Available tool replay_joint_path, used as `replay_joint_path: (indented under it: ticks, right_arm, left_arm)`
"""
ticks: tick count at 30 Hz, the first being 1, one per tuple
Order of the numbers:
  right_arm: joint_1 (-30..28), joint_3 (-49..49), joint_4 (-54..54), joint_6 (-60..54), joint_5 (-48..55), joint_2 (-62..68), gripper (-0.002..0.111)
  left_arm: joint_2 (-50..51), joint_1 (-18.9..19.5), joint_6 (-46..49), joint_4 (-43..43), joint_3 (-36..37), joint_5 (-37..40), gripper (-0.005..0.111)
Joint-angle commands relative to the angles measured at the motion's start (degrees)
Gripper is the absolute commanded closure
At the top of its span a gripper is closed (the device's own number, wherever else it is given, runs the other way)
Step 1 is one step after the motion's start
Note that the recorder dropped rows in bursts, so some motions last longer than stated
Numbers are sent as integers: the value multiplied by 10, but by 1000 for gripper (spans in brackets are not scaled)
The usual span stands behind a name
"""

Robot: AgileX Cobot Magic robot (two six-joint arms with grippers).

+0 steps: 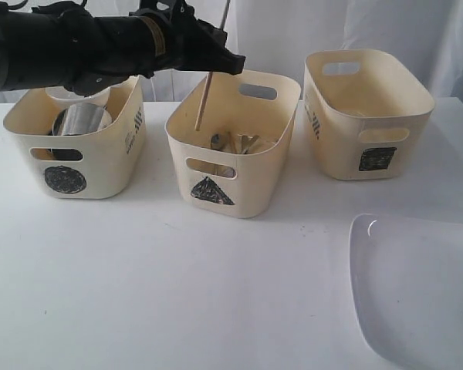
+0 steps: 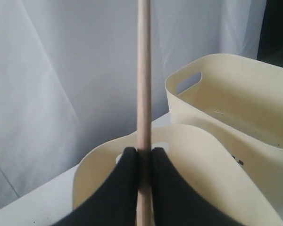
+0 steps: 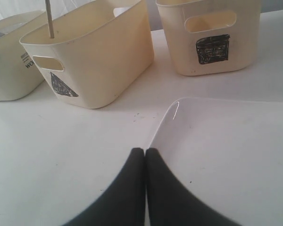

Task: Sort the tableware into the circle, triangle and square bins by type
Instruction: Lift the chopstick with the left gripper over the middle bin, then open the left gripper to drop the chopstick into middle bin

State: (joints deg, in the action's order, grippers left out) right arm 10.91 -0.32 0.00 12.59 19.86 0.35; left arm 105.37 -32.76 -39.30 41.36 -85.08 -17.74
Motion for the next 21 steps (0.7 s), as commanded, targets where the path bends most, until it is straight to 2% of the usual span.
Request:
replay_joint_path:
  ticks: [1,6,8,14,21]
  right_arm:
    - [-4,3,0,0,-2,-4,108]
    - [-4,3,0,0,-2,-4,108]
    - [-4,3,0,0,-2,-4,108]
    - [-4,3,0,0,-2,-4,108]
    - [-4,3,0,0,-2,-4,108]
  left_arm:
    - [-4,-5,8,-15,-4,0,95]
    - [-4,-6,8,-17,-4,6,63]
    - [-5,-10,6,-17,-4,9,56]
    - [-50,-18,3,-31,28,40,59]
    - [-203,-18,3,-67,206,60,63]
